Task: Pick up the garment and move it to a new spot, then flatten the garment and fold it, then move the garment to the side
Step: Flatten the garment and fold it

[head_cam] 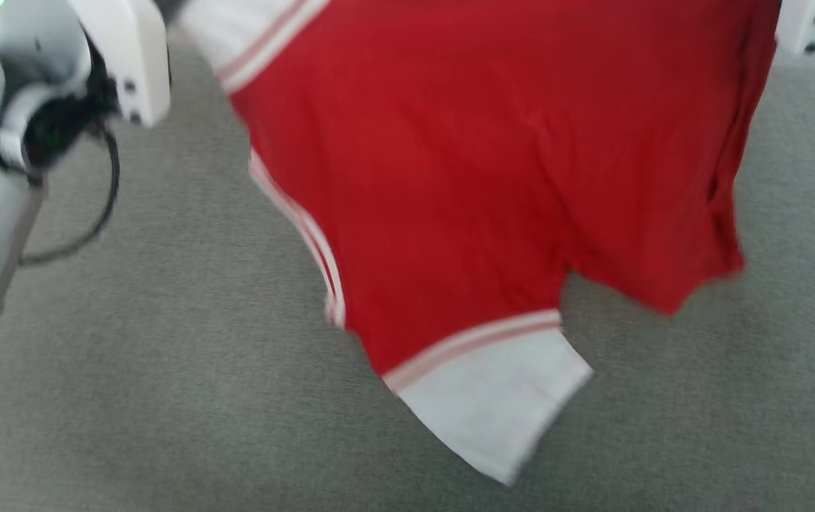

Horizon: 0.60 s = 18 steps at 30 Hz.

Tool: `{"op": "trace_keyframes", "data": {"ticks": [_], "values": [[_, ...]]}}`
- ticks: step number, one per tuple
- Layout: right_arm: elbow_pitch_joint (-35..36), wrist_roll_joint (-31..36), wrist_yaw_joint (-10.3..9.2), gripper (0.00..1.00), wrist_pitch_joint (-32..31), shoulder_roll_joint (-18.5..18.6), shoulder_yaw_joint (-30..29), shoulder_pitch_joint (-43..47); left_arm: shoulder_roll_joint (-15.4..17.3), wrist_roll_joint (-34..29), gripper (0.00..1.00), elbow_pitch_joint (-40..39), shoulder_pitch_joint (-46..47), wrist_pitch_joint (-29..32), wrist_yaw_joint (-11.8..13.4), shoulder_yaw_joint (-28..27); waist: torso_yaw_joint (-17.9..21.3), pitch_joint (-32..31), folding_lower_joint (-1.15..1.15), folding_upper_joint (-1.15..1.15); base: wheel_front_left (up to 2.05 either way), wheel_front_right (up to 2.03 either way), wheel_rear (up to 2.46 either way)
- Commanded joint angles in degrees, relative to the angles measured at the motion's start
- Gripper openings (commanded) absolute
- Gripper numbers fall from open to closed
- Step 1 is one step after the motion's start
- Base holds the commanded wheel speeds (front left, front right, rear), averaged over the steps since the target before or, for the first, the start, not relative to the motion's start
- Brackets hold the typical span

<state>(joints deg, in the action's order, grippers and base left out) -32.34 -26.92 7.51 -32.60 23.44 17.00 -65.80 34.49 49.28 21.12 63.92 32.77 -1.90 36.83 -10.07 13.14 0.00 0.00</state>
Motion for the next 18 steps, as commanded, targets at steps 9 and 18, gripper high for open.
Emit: {"op": "trace_keyframes", "data": {"ticks": [9, 18], "values": [[-8.41, 19.23, -0.03, 0.00, 20.60, -7.99, -10.28, -8.74, -5.94, -11.38, 0.00, 18.20, 19.19, -25.38, -2.07, -1.44, 4.11, 3.49, 0.00, 0.00, 0.00, 0.00, 0.00], [-13.98, 30.57, -0.03, 0.00, 37.65, -10.89, -13.95, -9.53, -9.25, -15.23, 0.00, 26.05, 24.74, -44.54, -4.51, -0.20, 4.24, 3.83, 0.00, 0.00, 0.00, 0.00, 0.00]]}}
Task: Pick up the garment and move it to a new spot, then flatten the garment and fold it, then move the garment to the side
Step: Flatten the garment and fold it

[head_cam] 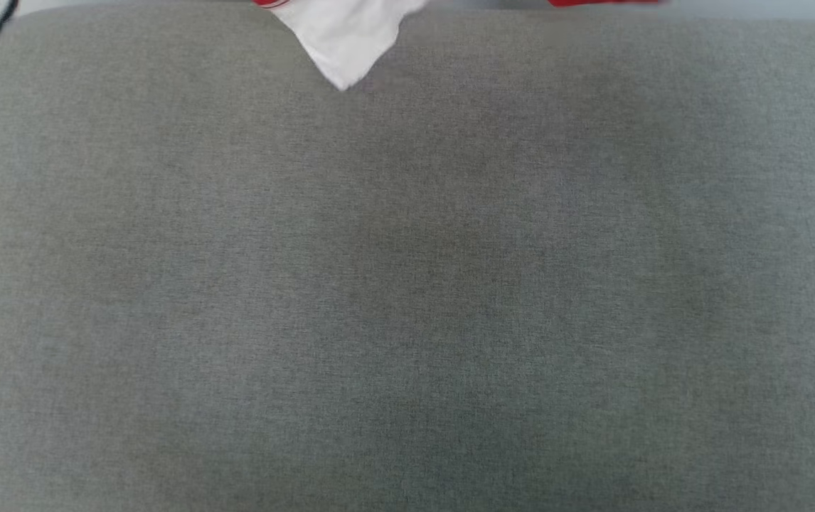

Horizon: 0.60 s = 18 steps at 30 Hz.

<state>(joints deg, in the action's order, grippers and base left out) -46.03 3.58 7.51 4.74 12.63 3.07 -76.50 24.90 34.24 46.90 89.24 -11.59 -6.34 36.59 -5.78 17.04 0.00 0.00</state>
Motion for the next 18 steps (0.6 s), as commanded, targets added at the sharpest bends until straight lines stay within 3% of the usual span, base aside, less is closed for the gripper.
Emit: {"op": "trace_keyframes", "data": {"ticks": [1, 6, 9, 18], "values": [[-1.54, -0.18, -0.03, 0.00, 0.53, -0.56, 0.69, 1.89, 0.28, -0.45, 0.00, 0.74, -1.50, -0.47, -0.44, 1.10, -0.14, -0.23, 0.00, 0.00, 0.00, 0.00, 0.00], [-7.48, -4.73, -0.03, 0.00, -1.63, -0.97, 4.87, 7.51, -0.09, 3.73, 0.00, -0.09, -9.44, 3.16, -1.07, 7.15, -0.93, -1.20, 0.00, 0.00, 0.00, 0.00, 0.00], [-8.80, -8.98, -0.03, 0.00, -2.70, -0.67, 7.95, 11.63, 2.09, 7.78, 0.00, -2.76, -14.90, 6.75, -1.04, 10.71, -1.34, -1.60, 0.00, 0.00, 0.00, 0.00, 0.00], [-3.23, -24.66, -0.03, 0.00, -12.31, 2.00, 14.80, 25.22, 8.33, 19.72, 0.00, -12.02, -31.91, 18.22, -1.07, 16.15, -2.24, -3.19, 0.00, 0.00, 0.00, 0.00, 0.00]]}}
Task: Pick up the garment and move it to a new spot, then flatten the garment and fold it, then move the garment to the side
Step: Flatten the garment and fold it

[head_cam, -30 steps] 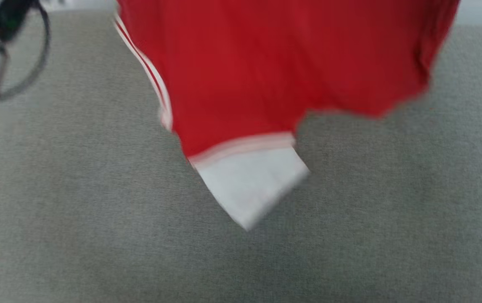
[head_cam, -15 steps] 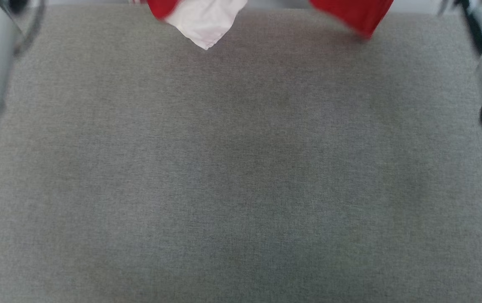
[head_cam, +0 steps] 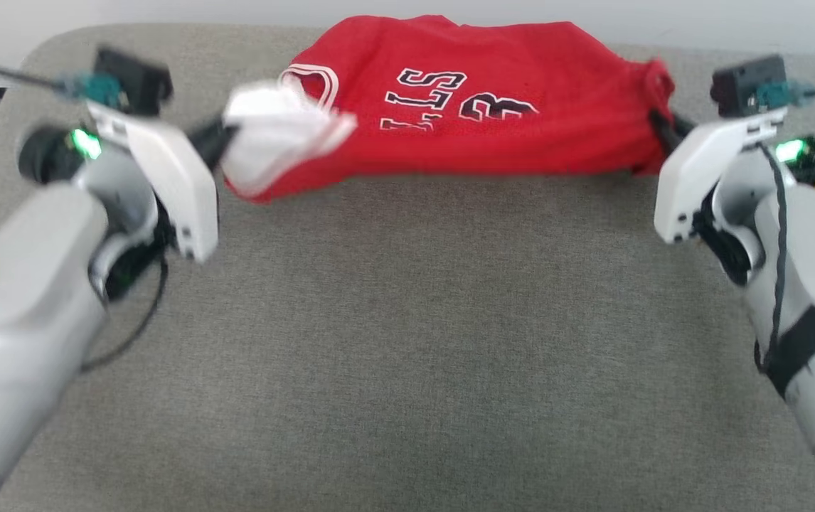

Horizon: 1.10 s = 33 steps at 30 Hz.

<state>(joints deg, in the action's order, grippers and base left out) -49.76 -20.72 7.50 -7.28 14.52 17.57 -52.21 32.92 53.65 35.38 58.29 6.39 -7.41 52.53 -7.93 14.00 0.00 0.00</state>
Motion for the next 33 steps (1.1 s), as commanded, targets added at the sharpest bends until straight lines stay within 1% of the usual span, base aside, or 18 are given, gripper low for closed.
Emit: {"op": "trace_keyframes", "data": {"ticks": [1, 2, 3, 5, 9, 12, 18, 19, 23, 26, 30, 33], "values": [[1.95, -1.45, -0.01, 0.00, -1.41, 0.71, 0.83, 2.35, 1.23, 0.75, 0.00, -2.23, -2.33, 1.33, -0.01, 1.04, -0.16, -0.37, 0.00, 0.00, 0.00, 0.00, 0.00], [3.36, -2.76, -0.02, 0.00, -2.60, 1.35, 1.03, 3.80, 2.20, 1.99, 0.00, -3.39, -3.80, 2.44, 0.02, 1.15, -0.21, -0.53, 0.00, 0.00, 0.00, 0.00, 0.00], [4.95, -3.83, -0.02, 0.00, -3.74, 1.97, 1.24, 5.27, 3.07, 2.94, 0.00, -4.44, -5.19, 3.30, 0.59, 0.87, -0.27, -0.69, 0.00, 0.00, 0.00, 0.00, 0.00], [8.58, -5.97, -0.01, 0.00, -5.59, 2.83, 1.19, 8.46, 4.23, 4.20, 0.00, -7.59, -7.91, 4.88, 1.05, 1.29, -0.37, -1.00, 0.00, 0.00, 0.00, 0.00, 0.00], [17.03, -8.14, -0.01, 0.00, -9.40, 5.03, 1.52, 15.68, 7.60, 6.11, 0.00, -14.74, -13.75, 7.87, 3.15, 2.43, -0.44, -1.54, 0.00, 0.00, 0.00, 0.00, 0.00], [23.05, -8.89, -0.01, 0.00, -12.22, 6.51, -0.05, 21.28, 9.99, 8.06, 0.00, -20.43, -18.31, 9.22, 5.69, 2.82, -0.45, -1.89, 0.00, 0.00, 0.00, 0.00, 0.00], [34.29, -8.61, -0.02, 0.00, -17.62, 7.15, -5.41, 31.55, 14.59, 11.79, 0.00, -30.86, -26.53, 11.43, 11.90, 3.42, -0.17, -2.29, 0.00, 0.00, 0.00, 0.00, 0.00], [34.29, -8.61, -0.02, 0.00, -17.62, 7.15, -5.41, 31.55, 14.59, 11.79, 0.00, -30.86, -26.53, 11.43, 11.90, 3.42, -0.17, -2.29, 0.00, 0.00, 0.00, 0.00, 0.00], [41.28, -7.98, -0.01, 0.00, -22.51, 6.70, -8.23, 37.67, 17.48, 13.15, 0.00, -36.70, -30.76, 12.51, 15.71, 3.86, 0.03, -2.33, 0.00, 0.00, 0.00, 0.00, 0.00], [46.37, -7.86, -0.01, 0.00, -26.49, 6.94, -9.57, 41.89, 19.32, 13.74, 0.00, -40.39, -33.38, 12.85, 17.83, 4.45, 0.21, -2.20, 0.00, 0.00, 0.00, 0.00, 0.00], [52.79, -8.40, -0.01, 0.00, -31.65, 8.17, -9.78, 47.12, 21.34, 14.88, 0.00, -44.01, -36.26, 12.97, 20.70, 4.57, 0.48, -1.93, 0.00, 0.00, 0.00, 0.00, 0.00], [56.77, -9.31, -0.02, 0.00, -34.19, 8.78, -10.55, 50.52, 22.78, 14.81, 0.00, -46.07, -37.73, 12.82, 22.54, 4.73, 0.71, -1.76, 0.00, 0.00, 0.00, 0.00, 0.00]]}}
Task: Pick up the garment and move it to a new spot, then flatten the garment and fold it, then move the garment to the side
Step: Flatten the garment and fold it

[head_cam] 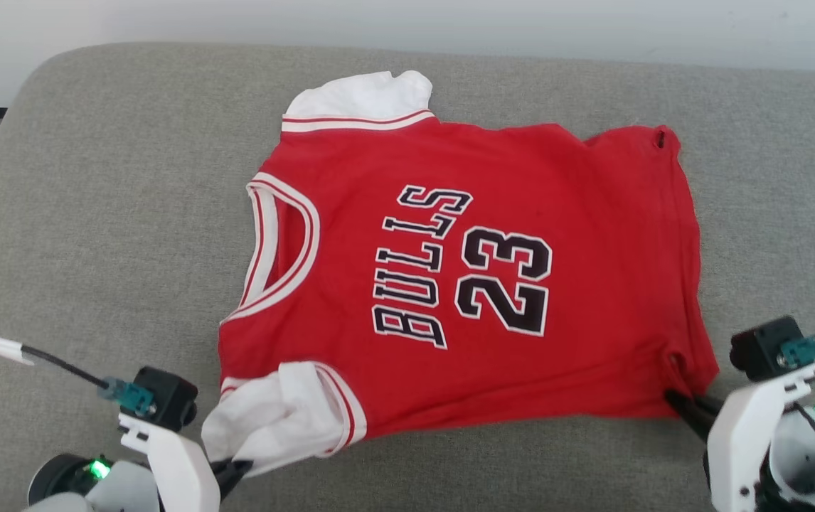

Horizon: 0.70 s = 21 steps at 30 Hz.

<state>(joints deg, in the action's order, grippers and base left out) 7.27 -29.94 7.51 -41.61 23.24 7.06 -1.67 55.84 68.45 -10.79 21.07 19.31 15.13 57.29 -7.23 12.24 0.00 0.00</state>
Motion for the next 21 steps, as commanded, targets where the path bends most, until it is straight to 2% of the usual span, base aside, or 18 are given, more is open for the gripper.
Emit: {"op": "trace_keyframes", "data": {"ticks": [1, 6, 12, 17, 21], "values": [[0.71, -0.22, -0.02, 0.00, -0.62, 0.30, -0.29, 1.09, 0.25, 0.15, 0.00, -0.40, -0.98, -0.01, 0.39, 0.10, 0.08, 0.05, 0.00, 0.00, 0.00, 0.00, 0.00], [5.39, -2.02, -0.03, 0.00, -2.54, 0.12, -1.82, 5.03, 3.08, -0.45, 0.00, -2.35, -1.84, -0.85, 2.09, -0.64, 0.66, 0.61, 0.00, 0.00, 0.00, 0.00, 0.00], [9.55, -2.64, -0.03, 0.00, -2.33, -1.61, -4.88, 6.34, 6.13, -1.72, 0.00, -4.58, 0.66, -2.06, 2.54, -2.94, 1.63, 1.02, 0.00, 0.00, 0.00, 0.00, 0.00], [11.51, -0.35, -0.03, 0.00, -2.17, -4.78, -7.82, 3.47, 7.66, -4.34, 0.00, -4.43, 5.39, -1.19, 0.94, -4.79, 2.13, 1.44, 0.00, 0.00, 0.00, 0.00, 0.00], [10.89, 2.48, -0.03, 0.00, -2.68, -6.49, -8.90, -0.61, 6.67, -7.65, 0.00, -1.88, 11.05, -0.55, -2.50, -5.92, 2.34, 1.98, 0.00, 0.00, 0.00, 0.00, 0.00]]}}
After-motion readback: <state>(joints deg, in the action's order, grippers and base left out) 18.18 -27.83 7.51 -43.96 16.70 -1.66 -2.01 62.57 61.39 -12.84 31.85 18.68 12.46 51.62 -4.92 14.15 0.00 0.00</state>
